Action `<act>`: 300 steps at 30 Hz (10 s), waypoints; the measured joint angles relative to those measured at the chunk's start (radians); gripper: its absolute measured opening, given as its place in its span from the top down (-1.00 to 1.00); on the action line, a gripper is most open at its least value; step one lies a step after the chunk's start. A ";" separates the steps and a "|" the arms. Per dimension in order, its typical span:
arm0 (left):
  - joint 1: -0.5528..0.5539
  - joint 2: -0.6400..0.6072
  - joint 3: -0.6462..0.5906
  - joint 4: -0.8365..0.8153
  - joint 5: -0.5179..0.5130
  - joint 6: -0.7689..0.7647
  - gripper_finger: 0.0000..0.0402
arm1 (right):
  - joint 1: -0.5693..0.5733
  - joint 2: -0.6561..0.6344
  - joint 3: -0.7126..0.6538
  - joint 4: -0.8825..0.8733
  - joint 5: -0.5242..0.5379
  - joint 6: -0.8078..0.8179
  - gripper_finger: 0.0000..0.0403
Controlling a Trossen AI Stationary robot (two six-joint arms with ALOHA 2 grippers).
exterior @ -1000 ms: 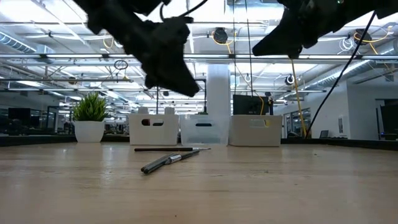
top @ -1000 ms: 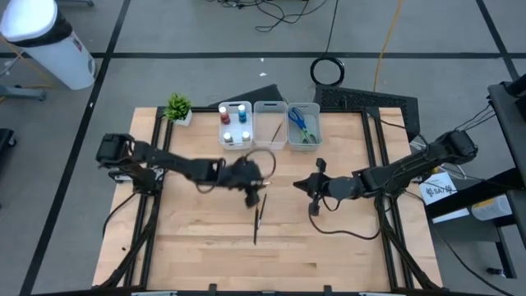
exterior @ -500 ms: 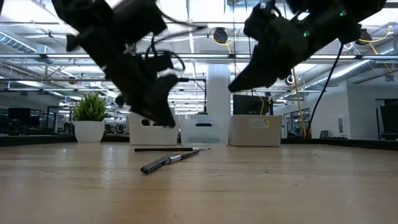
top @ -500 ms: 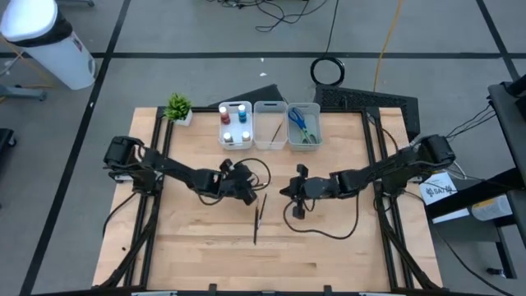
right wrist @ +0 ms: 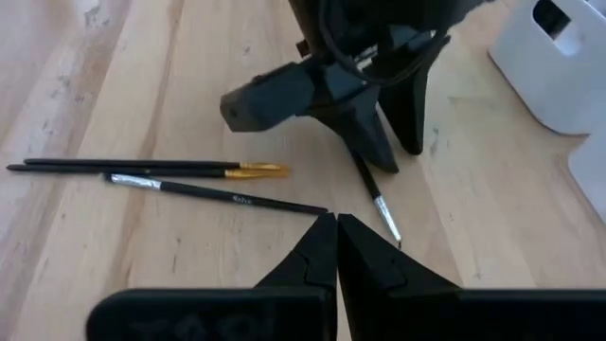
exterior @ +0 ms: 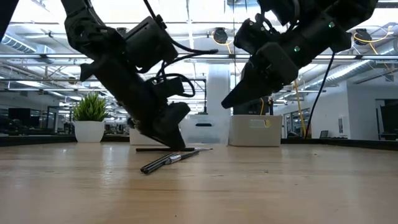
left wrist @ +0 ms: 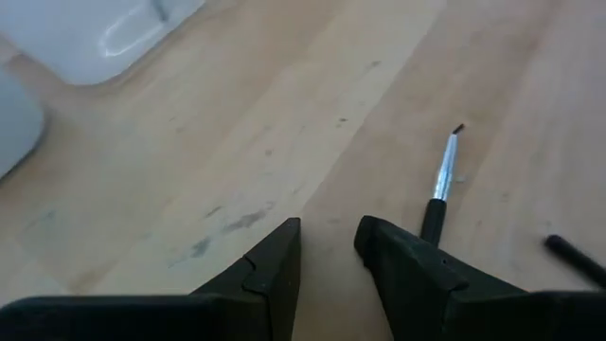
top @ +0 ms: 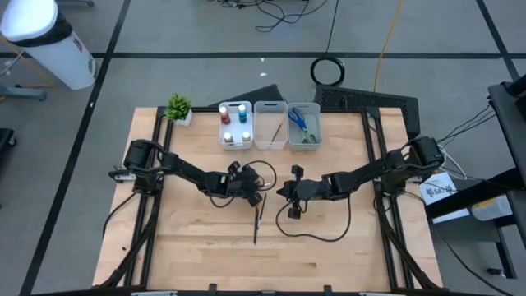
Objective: Pick & Place Paint Supplies
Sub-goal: Put the silver paint brush into the transparent bin
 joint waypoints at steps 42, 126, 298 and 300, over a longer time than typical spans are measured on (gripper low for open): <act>-0.028 0.002 0.000 0.111 0.198 0.128 0.32 | -0.083 0.233 0.000 0.115 -0.108 -0.089 1.00; -0.052 -0.187 -0.001 -0.029 0.206 0.218 0.32 | -0.119 0.212 0.002 0.013 -0.279 -0.045 1.00; -0.147 -0.520 -0.005 -0.088 0.175 0.354 0.90 | -0.061 0.009 -0.165 0.476 -0.204 0.024 0.99; -0.147 -0.546 -0.007 -0.070 0.173 0.391 0.90 | -0.082 0.009 -0.166 0.509 -0.129 0.051 0.99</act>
